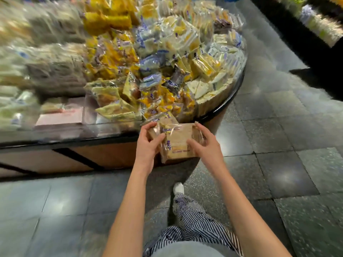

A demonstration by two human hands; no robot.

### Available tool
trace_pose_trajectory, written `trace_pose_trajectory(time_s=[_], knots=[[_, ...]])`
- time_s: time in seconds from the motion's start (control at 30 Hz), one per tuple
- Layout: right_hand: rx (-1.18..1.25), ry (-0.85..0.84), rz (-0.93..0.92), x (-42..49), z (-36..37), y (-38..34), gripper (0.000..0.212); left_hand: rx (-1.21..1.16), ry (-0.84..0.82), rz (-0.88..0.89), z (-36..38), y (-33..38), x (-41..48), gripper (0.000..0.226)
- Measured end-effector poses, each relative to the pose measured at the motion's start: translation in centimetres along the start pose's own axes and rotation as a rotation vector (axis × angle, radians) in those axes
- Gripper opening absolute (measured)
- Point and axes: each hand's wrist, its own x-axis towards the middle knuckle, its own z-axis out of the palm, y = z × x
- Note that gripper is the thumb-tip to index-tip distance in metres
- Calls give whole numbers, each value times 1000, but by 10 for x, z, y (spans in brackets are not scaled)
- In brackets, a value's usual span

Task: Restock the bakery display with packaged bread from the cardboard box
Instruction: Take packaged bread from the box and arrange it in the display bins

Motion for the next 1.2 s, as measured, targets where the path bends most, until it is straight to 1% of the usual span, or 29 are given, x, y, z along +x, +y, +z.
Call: trace_pose_trajectory(time_s=[0.07, 0.2, 0.27, 0.33, 0.4, 0.5, 0.67, 0.87, 1.0, 1.1, 1.2], knots=[[106, -97, 61, 25, 24, -8, 53, -6, 83, 10, -26, 7, 12, 33], [178, -242, 108, 77, 78, -26, 48, -49, 301, 24, -80, 14, 43, 20], [206, -310, 104, 101, 104, -33, 48, -39, 425, 35, -106, 18, 64, 20], [223, -354, 108, 128, 127, -38, 44, -9, 555, 50, -127, 24, 86, 24], [230, -371, 111, 155, 149, -47, 42, 25, 676, 62, -148, 31, 110, 31], [197, -336, 94, 195, 177, -62, 42, 33, 833, 50, -177, 42, 146, 42], [159, -309, 51, 249, 229, -86, 46, -57, 1014, 26, -221, 59, 183, 44], [77, -339, 2, 270, 294, -101, 49, -127, 1170, 18, -270, 61, 192, 44], [61, -371, -9, 279, 339, -113, 46, -149, 1277, 11, -316, 65, 207, 54], [42, -367, -26, 285, 374, -122, 46, -186, 1251, -3, -350, 69, 225, 53], [35, -315, -11, 293, 413, -133, 45, -170, 1166, -38, -391, 80, 249, 49]])
